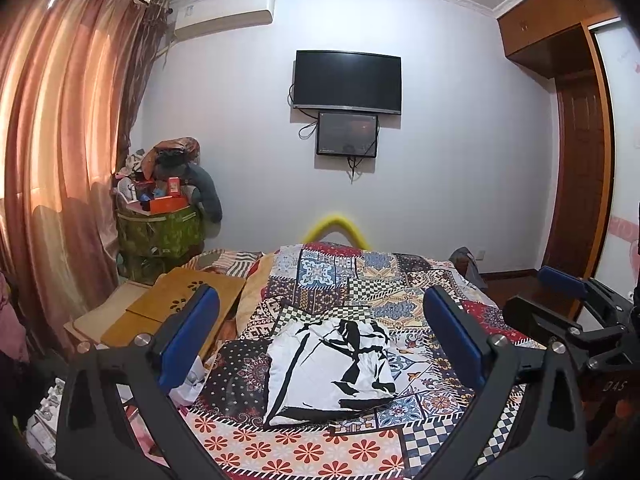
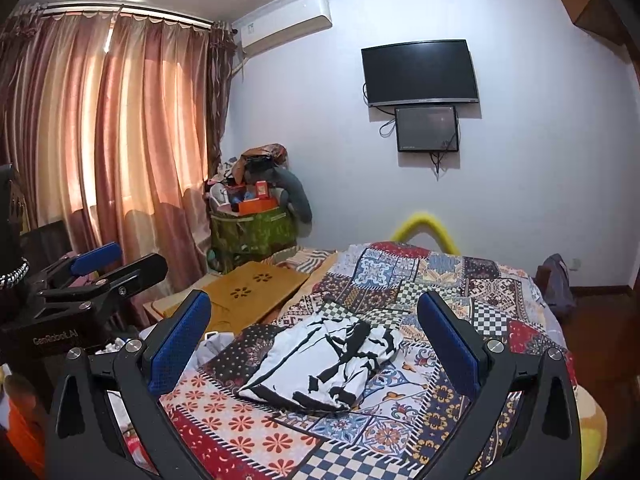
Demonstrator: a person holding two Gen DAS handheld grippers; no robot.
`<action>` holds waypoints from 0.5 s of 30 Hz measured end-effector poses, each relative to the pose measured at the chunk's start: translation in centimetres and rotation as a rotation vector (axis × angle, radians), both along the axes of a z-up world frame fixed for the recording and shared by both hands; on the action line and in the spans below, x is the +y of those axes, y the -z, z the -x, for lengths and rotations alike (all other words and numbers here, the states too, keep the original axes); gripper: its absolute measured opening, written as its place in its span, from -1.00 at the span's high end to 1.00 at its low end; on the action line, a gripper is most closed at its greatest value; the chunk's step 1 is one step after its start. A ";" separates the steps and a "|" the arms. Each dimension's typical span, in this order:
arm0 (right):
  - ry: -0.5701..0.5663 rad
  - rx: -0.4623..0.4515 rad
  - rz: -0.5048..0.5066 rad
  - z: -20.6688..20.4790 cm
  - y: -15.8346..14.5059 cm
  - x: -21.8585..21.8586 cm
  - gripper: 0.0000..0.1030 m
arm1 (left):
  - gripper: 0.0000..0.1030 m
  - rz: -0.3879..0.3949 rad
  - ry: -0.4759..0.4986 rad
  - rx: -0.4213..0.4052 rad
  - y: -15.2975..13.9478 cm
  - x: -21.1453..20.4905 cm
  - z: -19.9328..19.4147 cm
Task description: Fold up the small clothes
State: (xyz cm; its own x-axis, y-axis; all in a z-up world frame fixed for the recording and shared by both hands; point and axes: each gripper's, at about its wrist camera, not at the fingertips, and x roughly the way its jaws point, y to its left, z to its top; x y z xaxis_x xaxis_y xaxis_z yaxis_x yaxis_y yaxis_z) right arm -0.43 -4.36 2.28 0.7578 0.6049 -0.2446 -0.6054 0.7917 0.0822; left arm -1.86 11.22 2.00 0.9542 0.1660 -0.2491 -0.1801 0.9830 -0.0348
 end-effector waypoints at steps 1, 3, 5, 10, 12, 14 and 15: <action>0.000 0.001 0.001 0.0 0.0 0.0 -0.99 | -0.99 0.001 0.000 0.002 0.0 0.0 0.0; 0.001 0.004 0.003 0.0 0.0 0.0 -0.99 | -0.99 0.003 -0.001 0.007 0.1 0.1 -0.2; 0.002 0.004 0.003 0.0 0.0 0.1 -0.99 | -0.99 0.005 -0.004 0.009 0.1 0.1 -0.3; 0.005 0.013 0.002 -0.1 0.0 0.1 -0.99 | -0.99 0.014 -0.007 0.018 0.3 0.2 -0.6; 0.007 0.014 0.002 -0.1 0.0 0.1 -0.99 | -0.99 0.013 -0.008 0.021 0.3 0.2 -0.6; 0.007 0.015 0.001 -0.1 0.0 0.0 -0.99 | -0.99 0.014 -0.007 0.022 0.2 0.2 -0.7; 0.009 0.016 0.001 -0.1 0.0 0.0 -0.99 | -0.99 0.014 -0.006 0.022 0.2 0.2 -0.7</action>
